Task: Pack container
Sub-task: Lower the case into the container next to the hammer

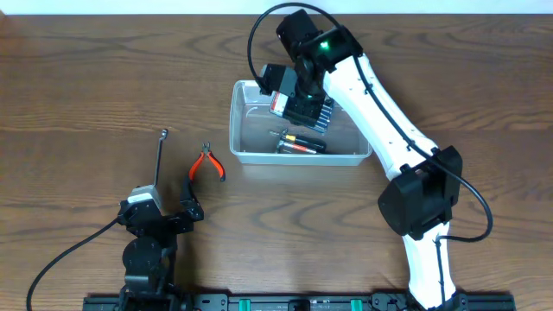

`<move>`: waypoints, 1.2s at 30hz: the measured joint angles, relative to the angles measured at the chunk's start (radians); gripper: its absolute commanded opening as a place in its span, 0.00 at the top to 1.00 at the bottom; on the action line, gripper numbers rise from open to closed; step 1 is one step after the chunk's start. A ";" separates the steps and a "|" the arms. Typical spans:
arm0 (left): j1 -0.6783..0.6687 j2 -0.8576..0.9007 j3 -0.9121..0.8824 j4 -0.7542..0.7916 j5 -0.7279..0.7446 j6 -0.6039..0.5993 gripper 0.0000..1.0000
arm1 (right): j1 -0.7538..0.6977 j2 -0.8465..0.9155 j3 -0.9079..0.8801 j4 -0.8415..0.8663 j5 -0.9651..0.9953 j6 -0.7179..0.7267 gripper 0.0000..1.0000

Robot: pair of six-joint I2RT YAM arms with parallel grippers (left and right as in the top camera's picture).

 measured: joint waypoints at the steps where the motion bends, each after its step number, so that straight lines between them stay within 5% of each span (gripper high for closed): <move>1: 0.000 0.000 0.000 0.000 0.000 0.000 0.02 | 0.000 0.000 -0.013 0.011 0.000 -0.002 0.99; 36: 0.000 0.000 0.000 0.000 0.000 0.000 0.02 | -0.083 0.000 -0.331 0.183 -0.018 -0.010 0.99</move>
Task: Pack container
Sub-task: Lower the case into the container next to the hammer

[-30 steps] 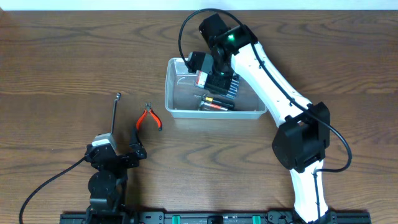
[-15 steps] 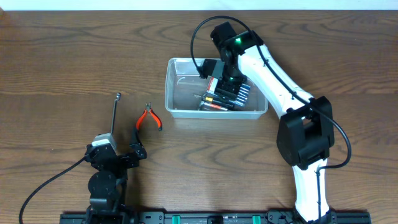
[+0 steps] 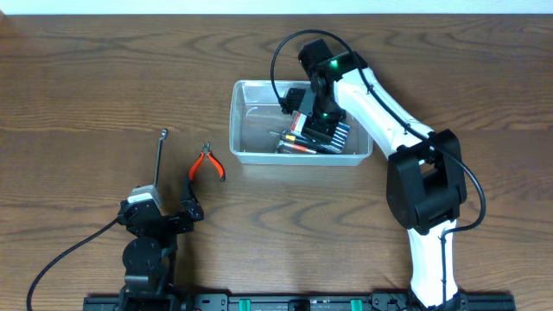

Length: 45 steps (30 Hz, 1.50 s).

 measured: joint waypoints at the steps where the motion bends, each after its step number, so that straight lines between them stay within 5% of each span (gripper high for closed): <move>1: 0.000 0.000 0.000 0.000 0.000 0.000 0.02 | 0.000 0.000 -0.007 0.007 0.000 0.000 0.99; 25: 0.000 0.000 0.000 0.000 0.000 0.000 0.02 | -0.059 0.000 -0.051 0.053 -0.019 0.016 0.94; 45: 0.000 0.000 0.000 0.000 0.000 0.000 0.02 | -0.059 0.000 -0.051 0.060 -0.033 0.029 0.79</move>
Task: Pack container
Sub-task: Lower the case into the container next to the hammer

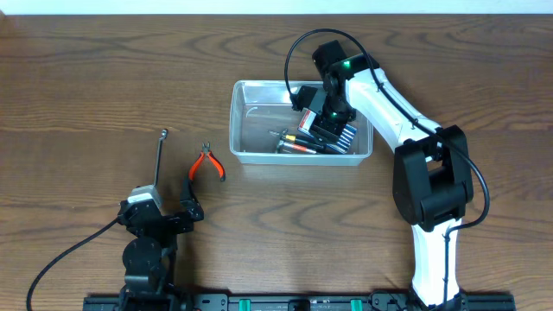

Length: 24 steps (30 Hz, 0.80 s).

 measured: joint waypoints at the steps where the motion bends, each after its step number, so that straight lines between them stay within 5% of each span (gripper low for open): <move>1: 0.000 0.000 0.000 0.000 0.000 0.000 0.02 | 0.000 0.000 0.000 0.000 0.000 0.000 0.78; 24: 0.000 0.000 0.000 0.000 0.000 0.000 0.02 | 0.000 0.000 0.000 0.040 0.000 0.000 0.66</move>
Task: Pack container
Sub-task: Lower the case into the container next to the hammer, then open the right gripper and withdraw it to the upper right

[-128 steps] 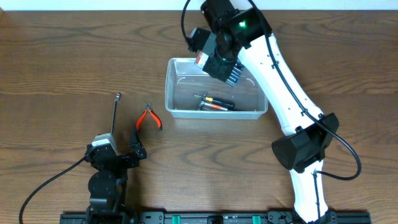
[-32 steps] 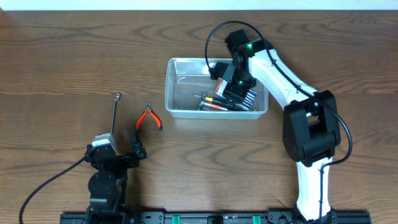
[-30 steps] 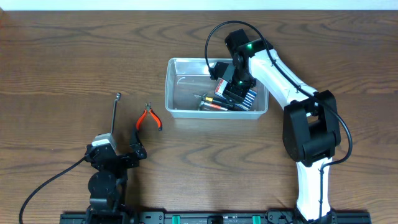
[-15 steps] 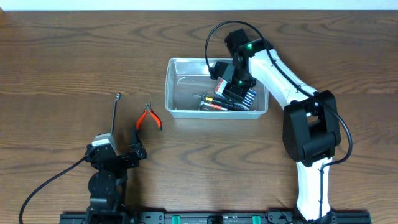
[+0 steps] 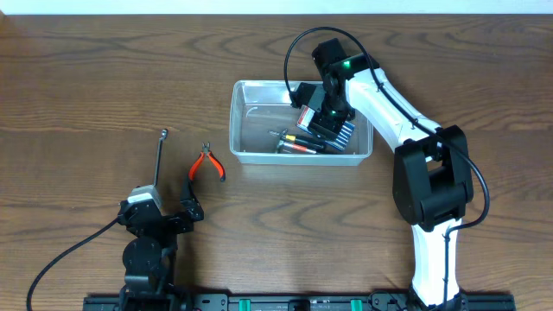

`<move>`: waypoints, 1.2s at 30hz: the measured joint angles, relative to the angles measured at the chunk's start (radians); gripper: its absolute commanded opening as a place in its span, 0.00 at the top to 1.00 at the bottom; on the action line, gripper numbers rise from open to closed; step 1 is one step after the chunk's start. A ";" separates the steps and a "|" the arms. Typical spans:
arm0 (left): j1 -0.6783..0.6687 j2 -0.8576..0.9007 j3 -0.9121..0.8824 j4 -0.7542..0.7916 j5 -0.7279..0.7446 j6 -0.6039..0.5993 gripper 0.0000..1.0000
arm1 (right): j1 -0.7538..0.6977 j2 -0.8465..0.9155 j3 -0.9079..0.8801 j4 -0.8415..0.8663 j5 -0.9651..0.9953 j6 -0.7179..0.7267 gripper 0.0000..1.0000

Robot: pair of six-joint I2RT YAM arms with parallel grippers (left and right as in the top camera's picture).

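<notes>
The clear plastic container (image 5: 251, 130) stands mid-table with a couple of red-and-black-handled tools (image 5: 298, 144) lying in it. My right gripper (image 5: 321, 121) reaches down into its right half, shut on a black ribbed tool case (image 5: 340, 134) that rests low inside the container; the wrist covers most of the fingers. To the left, on the bare table, lie orange-handled pliers (image 5: 207, 163) and a thin metal wrench (image 5: 160, 155). My left gripper (image 5: 164, 212) sits open near the front edge, just below those two tools, holding nothing.
The dark wooden table (image 5: 78, 95) spreads out on all sides of the container. The right arm's white links (image 5: 393, 112) run from the front right up to the container's right end. A black rail (image 5: 285, 302) runs along the front edge.
The right gripper has shifted very slightly toward the back inside the container. The black case stays in the right half. The left arm, pliers and wrench are unmoved.
The right gripper first held the black case over the container's back edge. It was then lower, with the case over the middle of the container, and later stood in the right half, where the case now rests. The left arm has stayed parked throughout.
</notes>
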 measured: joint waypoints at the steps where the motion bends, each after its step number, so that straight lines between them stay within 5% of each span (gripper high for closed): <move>1: 0.000 0.000 0.000 0.000 0.000 0.000 0.02 | 0.000 0.000 0.000 0.000 0.000 0.000 0.64; 24: 0.000 0.000 0.000 0.000 0.000 0.000 0.02 | 0.000 0.000 0.000 -0.002 -0.001 0.014 0.21; 36: 0.000 0.000 0.000 0.000 0.000 0.000 0.02 | 0.000 0.000 0.000 -0.002 -0.004 0.018 0.15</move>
